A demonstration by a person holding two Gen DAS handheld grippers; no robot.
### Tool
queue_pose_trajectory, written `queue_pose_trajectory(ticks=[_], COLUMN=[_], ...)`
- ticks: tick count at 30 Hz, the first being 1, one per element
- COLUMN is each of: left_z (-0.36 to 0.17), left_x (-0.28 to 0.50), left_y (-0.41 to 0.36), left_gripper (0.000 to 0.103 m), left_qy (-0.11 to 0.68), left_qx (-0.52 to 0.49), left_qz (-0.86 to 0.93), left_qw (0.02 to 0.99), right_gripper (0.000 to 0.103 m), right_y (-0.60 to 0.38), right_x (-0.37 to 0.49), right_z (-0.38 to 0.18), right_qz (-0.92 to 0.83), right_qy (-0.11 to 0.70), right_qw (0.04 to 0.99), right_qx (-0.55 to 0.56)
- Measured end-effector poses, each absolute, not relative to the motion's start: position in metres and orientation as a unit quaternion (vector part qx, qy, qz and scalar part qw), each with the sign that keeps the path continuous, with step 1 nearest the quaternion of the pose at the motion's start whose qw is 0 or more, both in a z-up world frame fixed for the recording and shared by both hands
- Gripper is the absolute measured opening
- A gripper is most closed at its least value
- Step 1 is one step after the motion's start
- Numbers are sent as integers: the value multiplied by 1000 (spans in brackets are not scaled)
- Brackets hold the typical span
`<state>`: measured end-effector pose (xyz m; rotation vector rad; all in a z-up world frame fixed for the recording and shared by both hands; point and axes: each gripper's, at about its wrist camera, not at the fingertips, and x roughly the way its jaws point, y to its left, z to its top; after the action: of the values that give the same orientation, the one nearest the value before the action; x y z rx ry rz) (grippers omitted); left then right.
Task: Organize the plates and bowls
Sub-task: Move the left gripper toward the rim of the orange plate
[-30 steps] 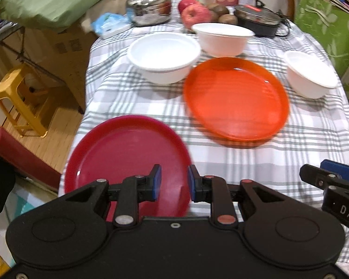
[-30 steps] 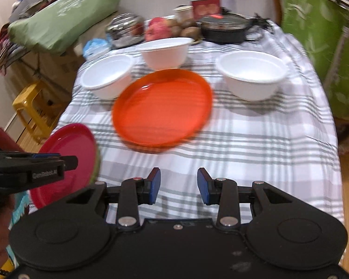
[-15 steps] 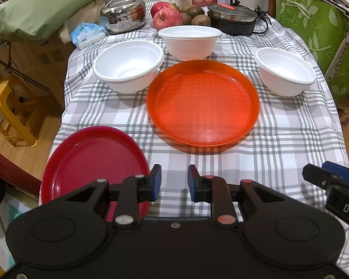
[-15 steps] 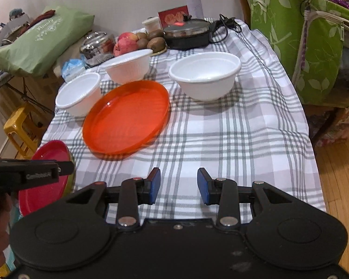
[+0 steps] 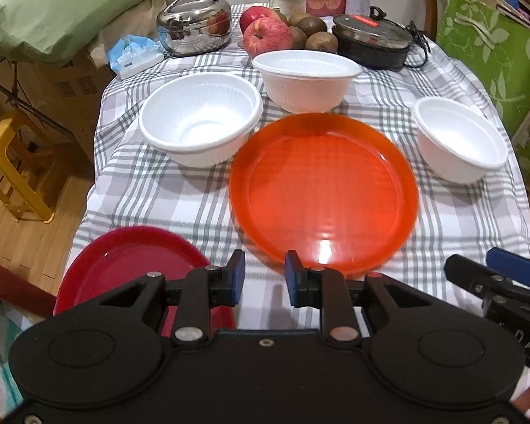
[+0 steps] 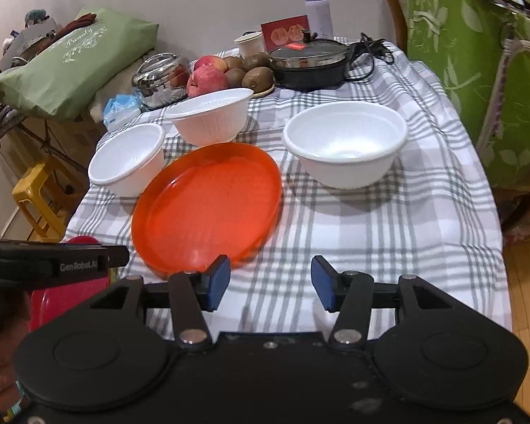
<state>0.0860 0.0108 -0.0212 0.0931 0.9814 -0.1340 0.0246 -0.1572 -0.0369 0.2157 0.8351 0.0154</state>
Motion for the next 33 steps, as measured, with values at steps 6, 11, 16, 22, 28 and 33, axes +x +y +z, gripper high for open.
queue_pose_trajectory(ticks=[6, 11, 16, 22, 28, 33], left_z=[-29, -37, -41, -42, -42, -43], left_x=[104, 114, 119, 121, 126, 134], left_y=[12, 14, 16, 22, 27, 28], left_gripper=[32, 32, 32, 32, 32, 32], left_qy=[476, 487, 493, 496, 495, 489], left_qx=[43, 40, 32, 21, 15, 12], left_qz=[-54, -50, -47, -44, -40, -46], left_qw=[877, 871, 868, 867, 868, 871], right_gripper=[54, 51, 51, 51, 51, 51], right_y=[-154, -156, -149, -141, -138, -138], right_x=[49, 69, 88, 104, 113, 119], right_z=[-44, -53, -61, -69, -75, -75], right_qz=[1, -1, -6, -23, -32, -42], right_qy=[414, 435, 450, 461, 468, 464], right_qw=[905, 893, 887, 882, 879, 882], right_qx=[94, 117, 102, 91, 86, 78])
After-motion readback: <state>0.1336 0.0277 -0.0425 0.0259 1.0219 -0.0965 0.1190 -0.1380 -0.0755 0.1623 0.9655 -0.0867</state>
